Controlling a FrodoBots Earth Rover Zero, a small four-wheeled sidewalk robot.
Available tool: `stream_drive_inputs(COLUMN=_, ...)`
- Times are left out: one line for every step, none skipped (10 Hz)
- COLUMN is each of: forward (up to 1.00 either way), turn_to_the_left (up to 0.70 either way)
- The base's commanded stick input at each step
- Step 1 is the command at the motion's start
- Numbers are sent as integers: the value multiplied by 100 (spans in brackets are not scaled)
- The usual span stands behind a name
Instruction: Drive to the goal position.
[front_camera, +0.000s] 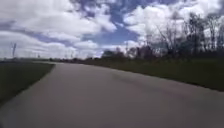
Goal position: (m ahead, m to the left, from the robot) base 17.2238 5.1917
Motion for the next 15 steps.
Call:
stream_drive_inputs(forward=100, turn_to_the_left=0)
stream_drive_inputs(forward=100, turn_to_the_left=0)
stream_drive_inputs(forward=100, turn_to_the_left=0)
stream_drive_inputs(forward=100, turn_to_the_left=0)
stream_drive_inputs(forward=100, turn_to_the_left=0)
stream_drive_inputs(forward=100, turn_to_the_left=0)
stream_drive_inputs(forward=100, turn_to_the_left=0)
stream_drive_inputs(forward=100, turn_to_the_left=0)
stream_drive_inputs(forward=100, turn_to_the_left=0)
stream_drive_inputs(forward=100, turn_to_the_left=0)
stream_drive_inputs(forward=100, turn_to_the_left=0)
stream_drive_inputs(forward=100, turn_to_the_left=0)
stream_drive_inputs(forward=100, turn_to_the_left=0)
stream_drive_inputs(forward=100, turn_to_the_left=0)
stream_drive_inputs(forward=100, turn_to_the_left=0)
